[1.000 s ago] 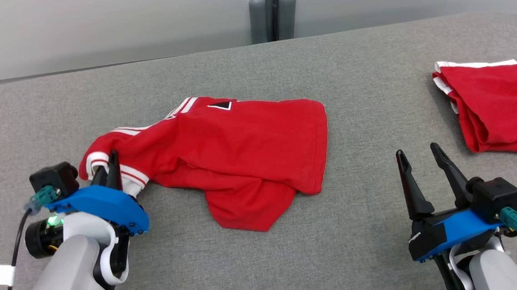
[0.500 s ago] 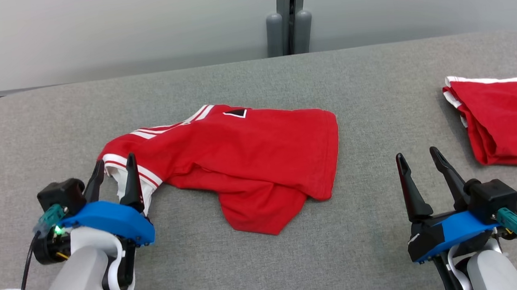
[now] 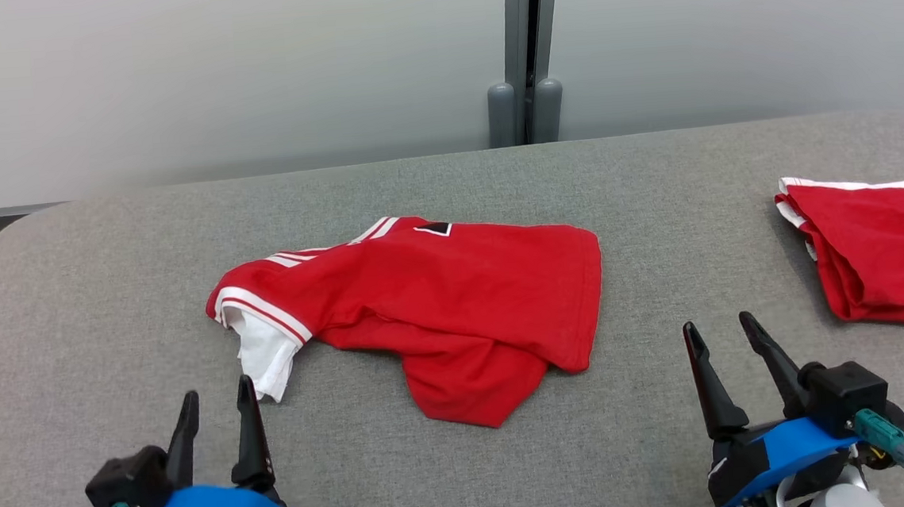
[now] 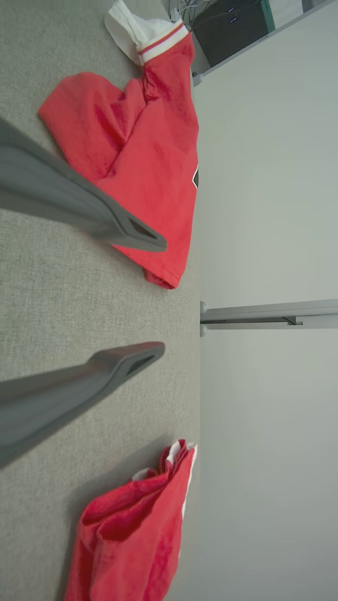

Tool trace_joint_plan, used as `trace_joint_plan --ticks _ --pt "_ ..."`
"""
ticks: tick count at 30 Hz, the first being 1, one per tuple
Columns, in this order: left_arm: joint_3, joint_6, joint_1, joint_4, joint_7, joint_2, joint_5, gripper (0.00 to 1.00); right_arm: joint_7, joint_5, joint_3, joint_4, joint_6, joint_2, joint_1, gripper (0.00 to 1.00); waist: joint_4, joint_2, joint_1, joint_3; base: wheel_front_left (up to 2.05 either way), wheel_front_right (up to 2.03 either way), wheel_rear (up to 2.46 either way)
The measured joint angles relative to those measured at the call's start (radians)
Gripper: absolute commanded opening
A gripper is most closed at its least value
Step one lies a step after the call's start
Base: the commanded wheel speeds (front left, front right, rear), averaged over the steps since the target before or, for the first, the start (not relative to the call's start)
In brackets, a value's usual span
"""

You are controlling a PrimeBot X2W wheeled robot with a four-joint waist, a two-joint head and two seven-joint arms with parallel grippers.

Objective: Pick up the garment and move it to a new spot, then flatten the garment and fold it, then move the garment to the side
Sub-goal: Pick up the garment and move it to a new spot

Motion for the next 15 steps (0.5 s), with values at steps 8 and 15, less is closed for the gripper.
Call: trace_joint_plan --ticks 8,15 --pt "0.058 0.022 0.146 -0.112 0.0 -0.046 0.069 1.0 -0.016 0.021 0.024 0.03 0.0 0.0 0.039 1.0 0.005 0.0 0.0 -0.038 0.0 0.0 0.0" --pt "0.079 0.026 0.201 -0.148 0.0 -0.057 0.103 1.0 -0.022 0.023 0.043 0.056 0.0 0.0 0.046 1.0 0.002 0.0 -0.0001 -0.062 0.0 0.0 0.0"
